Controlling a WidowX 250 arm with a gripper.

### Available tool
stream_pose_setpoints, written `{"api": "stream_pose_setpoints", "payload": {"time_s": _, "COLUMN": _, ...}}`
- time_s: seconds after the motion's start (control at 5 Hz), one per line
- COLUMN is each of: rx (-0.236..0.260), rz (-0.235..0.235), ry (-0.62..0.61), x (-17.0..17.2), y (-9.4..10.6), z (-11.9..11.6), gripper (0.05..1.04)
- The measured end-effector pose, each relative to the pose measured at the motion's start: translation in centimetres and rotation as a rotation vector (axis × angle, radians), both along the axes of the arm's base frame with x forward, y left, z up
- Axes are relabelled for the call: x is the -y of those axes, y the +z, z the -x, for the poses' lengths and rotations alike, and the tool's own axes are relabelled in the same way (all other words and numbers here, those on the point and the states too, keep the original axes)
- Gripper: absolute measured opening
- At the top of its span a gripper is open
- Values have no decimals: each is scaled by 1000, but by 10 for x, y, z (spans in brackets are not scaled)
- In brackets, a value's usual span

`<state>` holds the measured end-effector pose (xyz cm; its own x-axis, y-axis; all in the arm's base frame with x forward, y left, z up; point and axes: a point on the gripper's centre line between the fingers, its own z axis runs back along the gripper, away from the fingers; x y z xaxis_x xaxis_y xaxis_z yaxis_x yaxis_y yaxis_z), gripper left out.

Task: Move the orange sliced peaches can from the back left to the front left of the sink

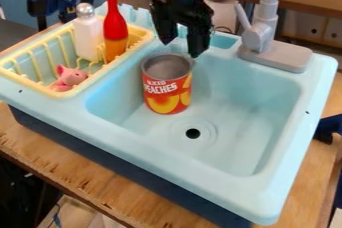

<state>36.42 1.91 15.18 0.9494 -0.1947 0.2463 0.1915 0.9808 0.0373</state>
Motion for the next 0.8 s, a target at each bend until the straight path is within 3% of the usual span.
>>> {"api": "stream_pose_setpoints", "payload": {"time_s": 0.4, "rx": 32, "rz": 49, "ry": -28, "x": 8, "y": -10, "z": -2, "gripper": 999}}
{"api": "stream_pose_setpoints", "payload": {"time_s": 0.8, "rx": 41, "rz": 36, "ry": -29, "x": 2, "y": -11, "z": -3, "gripper": 999}}
